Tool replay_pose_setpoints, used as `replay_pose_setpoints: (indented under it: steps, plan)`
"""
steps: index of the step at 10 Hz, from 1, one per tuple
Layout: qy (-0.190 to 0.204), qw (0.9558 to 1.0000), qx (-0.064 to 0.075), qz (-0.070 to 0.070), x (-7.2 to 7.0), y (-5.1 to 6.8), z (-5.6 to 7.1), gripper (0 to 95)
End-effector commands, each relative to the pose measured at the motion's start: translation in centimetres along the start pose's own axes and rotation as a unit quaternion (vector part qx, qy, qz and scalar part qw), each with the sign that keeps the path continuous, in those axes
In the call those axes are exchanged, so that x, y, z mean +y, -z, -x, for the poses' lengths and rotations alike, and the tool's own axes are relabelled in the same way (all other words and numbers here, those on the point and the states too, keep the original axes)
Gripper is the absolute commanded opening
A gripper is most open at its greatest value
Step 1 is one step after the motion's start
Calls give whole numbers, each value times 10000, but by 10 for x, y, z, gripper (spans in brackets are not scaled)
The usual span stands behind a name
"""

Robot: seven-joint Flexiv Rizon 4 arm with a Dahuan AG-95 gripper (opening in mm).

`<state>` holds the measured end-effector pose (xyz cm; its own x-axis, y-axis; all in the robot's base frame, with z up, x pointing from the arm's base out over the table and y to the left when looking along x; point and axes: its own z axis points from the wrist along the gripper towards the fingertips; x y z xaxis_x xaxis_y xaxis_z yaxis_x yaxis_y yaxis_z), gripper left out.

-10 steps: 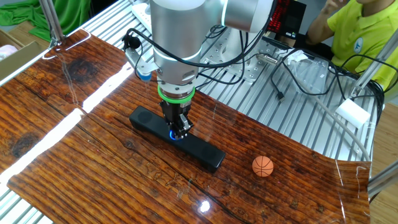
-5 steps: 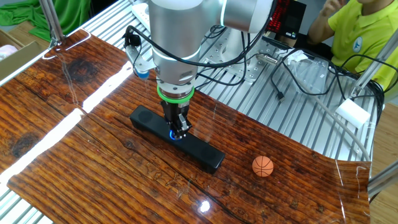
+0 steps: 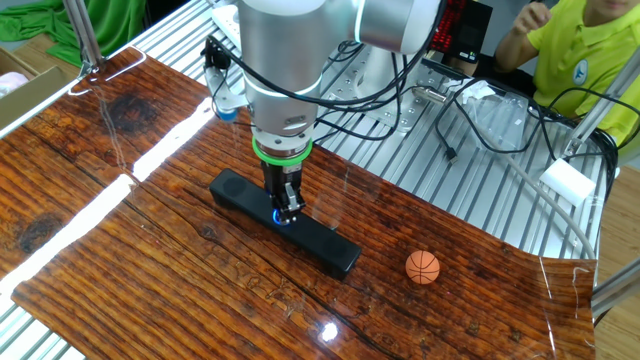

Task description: Turn the knob to increase the volume of the speaker

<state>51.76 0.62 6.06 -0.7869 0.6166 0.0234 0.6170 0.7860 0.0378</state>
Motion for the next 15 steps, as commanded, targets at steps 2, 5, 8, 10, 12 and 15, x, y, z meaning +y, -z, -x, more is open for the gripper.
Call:
replay_pose_setpoints:
  steps: [2,5,8,10,12,15]
  plan:
    - [-315,9995,9,27,1,-1,0,0]
    - [-576,9983,-6,28,1,-1,0,0]
    - [-809,9967,-4,34,1,-1,0,0]
    - [-1008,9949,-2,36,1,-1,0,0]
    - [-1230,9924,-2,31,1,-1,0,0]
    - [-1517,9884,0,40,1,-1,0,0]
